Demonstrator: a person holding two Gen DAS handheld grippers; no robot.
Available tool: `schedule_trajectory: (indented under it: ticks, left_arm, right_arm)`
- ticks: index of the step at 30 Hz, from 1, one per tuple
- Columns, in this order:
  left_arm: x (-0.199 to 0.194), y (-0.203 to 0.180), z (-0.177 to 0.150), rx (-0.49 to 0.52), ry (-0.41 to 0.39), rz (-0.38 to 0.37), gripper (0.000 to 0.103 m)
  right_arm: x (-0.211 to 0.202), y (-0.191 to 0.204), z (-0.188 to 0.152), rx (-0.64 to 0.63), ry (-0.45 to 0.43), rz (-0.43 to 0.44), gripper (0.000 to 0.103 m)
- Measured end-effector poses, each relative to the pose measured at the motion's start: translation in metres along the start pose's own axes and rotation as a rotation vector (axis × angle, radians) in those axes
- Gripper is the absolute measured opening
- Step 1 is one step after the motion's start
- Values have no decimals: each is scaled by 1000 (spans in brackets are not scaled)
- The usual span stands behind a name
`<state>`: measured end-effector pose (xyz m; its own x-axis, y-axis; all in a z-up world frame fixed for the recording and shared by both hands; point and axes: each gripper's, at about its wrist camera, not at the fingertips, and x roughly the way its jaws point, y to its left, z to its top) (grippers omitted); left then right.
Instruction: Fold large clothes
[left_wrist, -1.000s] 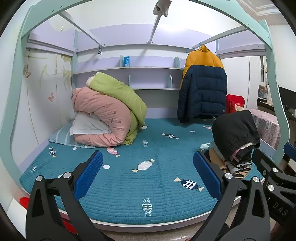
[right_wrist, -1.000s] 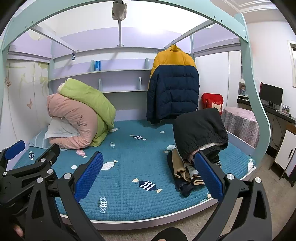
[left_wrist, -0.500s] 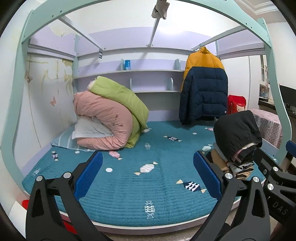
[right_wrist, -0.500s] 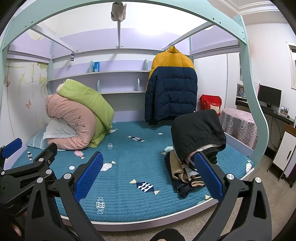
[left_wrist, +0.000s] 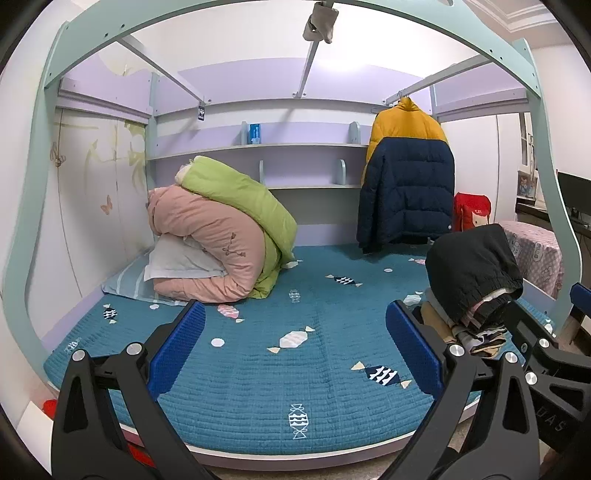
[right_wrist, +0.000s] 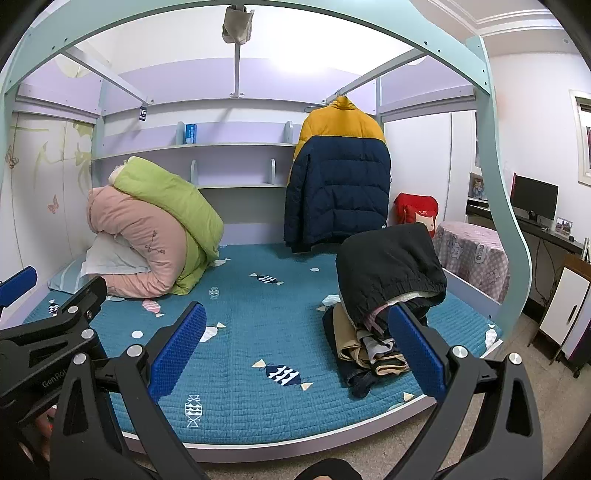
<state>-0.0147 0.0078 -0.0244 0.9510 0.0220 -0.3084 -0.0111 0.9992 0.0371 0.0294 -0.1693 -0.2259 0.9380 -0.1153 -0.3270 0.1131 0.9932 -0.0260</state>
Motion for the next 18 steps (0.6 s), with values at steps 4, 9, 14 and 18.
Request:
schedule_trajectory:
  ticks: [4,9,14,18]
  left_arm:
    - [0,-1,0,0,-3,-4,98]
    - [0,-1,0,4,-7,-1,98]
    - [1,-1,1,3,-3,-5,98]
    - [1,-1,1,6,-6,-3,98]
  right_arm:
    - [1,0,0,-1,0,-1,96]
    - [-1,0,-1,4,2,-1,96]
    - [-1,-1,-2,3,3,-2,96]
    - [-1,-2,-2,8,5,-1,96]
